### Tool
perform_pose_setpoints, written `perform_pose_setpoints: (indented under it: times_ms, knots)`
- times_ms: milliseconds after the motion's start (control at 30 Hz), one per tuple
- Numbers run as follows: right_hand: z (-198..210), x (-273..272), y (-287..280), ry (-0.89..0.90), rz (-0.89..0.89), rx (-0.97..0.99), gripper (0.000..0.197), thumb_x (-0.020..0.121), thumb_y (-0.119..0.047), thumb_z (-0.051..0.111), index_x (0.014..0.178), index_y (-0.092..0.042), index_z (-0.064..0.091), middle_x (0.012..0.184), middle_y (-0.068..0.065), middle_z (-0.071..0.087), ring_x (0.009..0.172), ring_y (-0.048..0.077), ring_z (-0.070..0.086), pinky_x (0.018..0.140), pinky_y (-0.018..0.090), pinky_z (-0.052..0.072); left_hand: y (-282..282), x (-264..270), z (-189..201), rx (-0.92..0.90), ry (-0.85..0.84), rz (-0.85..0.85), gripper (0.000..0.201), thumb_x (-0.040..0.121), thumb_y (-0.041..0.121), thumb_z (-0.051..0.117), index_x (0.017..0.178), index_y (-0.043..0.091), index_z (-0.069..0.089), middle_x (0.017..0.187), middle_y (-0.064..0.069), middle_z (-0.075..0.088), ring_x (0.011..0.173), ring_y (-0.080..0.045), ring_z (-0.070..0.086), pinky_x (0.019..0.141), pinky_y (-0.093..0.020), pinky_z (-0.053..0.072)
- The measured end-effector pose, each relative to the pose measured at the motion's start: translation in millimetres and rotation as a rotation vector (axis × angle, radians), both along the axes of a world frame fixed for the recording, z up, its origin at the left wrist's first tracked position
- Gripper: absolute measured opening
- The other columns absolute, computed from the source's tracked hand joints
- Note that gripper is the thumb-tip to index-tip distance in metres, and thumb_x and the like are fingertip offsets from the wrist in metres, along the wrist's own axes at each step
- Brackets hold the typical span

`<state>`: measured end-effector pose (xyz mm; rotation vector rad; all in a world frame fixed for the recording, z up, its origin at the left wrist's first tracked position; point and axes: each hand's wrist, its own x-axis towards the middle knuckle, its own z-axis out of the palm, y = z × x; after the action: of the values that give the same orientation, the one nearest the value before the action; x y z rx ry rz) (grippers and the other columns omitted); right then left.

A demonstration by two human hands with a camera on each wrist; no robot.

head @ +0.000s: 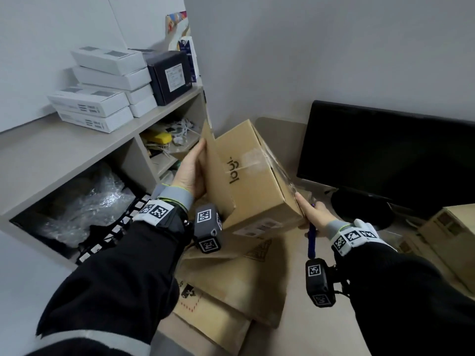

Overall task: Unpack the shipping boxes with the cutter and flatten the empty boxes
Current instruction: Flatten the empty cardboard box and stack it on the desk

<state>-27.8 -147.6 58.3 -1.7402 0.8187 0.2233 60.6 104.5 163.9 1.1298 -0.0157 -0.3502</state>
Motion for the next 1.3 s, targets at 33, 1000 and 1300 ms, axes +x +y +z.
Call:
perform_pose_setpoints:
  times_ms: [33, 1000, 1300]
  knots:
    - [1, 4, -2, -0.011, -0.014, 0.024, 0.086, 0.071, -0.076, 0.057, 0.122, -0.011, 0.035, 0.109, 0.015, 0.057, 0.092, 0.033, 0.067, 0.079, 0.054, 0.055, 4, 3, 1, 0.01, 0.026, 0.029, 0.043, 0.094, 0.047, 0.044, 0.095, 0.015, 0.074, 0.088, -0.005, 0.073, 0.082, -0.022, 0.068, 0.071, -0.031, 0.054]
    - [66, 16, -65, -0.274, -0.172, -0.401, 0.042, 0.088, -0.025, 0.057, 0.052, -0.009, 0.042, 0.056, 0.008, 0.044, 0.058, 0.026, 0.043, 0.059, 0.033, 0.031, 56, 52, -59, 1.189, -0.033, -0.246, 0.029, 0.082, 0.018, 0.073, 0.102, -0.003, 0.066, 0.097, -0.021, 0.069, 0.089, -0.042, 0.066, 0.081, -0.05, 0.054]
    - [37, 13, -44, -0.157, 0.038, -0.317, 0.055, 0.083, -0.067, 0.05, 0.07, -0.015, 0.041, 0.073, 0.005, 0.052, 0.072, 0.025, 0.054, 0.067, 0.035, 0.039, 11, 58, -69, 1.191, 0.042, -0.123, 0.068, 0.101, 0.049, 0.032, 0.151, 0.005, 0.022, 0.156, -0.014, 0.023, 0.143, -0.031, 0.024, 0.116, -0.036, 0.021]
